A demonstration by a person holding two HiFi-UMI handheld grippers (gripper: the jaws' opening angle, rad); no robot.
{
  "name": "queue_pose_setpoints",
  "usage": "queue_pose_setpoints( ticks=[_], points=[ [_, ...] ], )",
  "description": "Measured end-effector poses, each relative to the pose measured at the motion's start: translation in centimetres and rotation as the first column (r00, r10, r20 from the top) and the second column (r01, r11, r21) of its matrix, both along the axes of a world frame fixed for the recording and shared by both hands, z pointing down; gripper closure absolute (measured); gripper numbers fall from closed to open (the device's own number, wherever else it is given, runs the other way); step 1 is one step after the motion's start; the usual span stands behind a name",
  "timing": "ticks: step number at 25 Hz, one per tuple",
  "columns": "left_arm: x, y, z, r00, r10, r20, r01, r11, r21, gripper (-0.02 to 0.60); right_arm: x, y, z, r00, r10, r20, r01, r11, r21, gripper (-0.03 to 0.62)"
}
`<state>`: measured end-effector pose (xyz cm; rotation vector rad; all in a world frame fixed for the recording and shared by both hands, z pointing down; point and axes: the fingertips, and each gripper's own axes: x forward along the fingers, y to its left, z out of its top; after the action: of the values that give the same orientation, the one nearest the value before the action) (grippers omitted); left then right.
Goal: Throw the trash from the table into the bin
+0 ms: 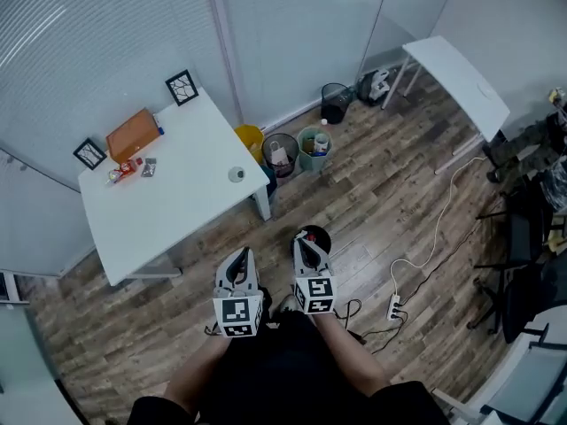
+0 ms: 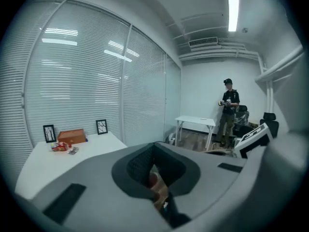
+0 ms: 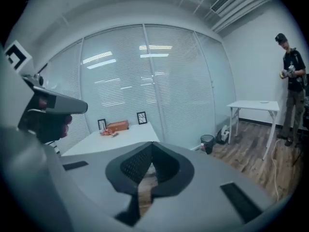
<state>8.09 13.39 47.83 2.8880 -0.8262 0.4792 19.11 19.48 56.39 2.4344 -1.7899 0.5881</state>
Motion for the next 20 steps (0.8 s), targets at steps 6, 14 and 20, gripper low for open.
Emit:
queue_pose_setpoints(
  ticks=[6,14,20],
  points=[
    [-7.2,-1.6,-2.9,0.975,-0.220,-0.019,0.221,0.974,0.051,0.583,-7.9,-4.0,-6.1,0.972,-0.232,-0.035,0.234,0.964,0.129,0.589],
    [-18.8,-5.8,-4.9,0.890,-0.454,-0.034,0.455,0.884,0.113,0.584,-17.7,-10.5,-12.0,0.886,-0.457,-0.070,0.460,0.855,0.238,0.589],
    [-23.7,-8.1,-4.7,0.851,-0.520,-0.074,0.525,0.846,0.094,0.583,-21.6,-14.0,-12.0,0.838,-0.536,-0.102,0.545,0.812,0.210,0.589]
  ],
)
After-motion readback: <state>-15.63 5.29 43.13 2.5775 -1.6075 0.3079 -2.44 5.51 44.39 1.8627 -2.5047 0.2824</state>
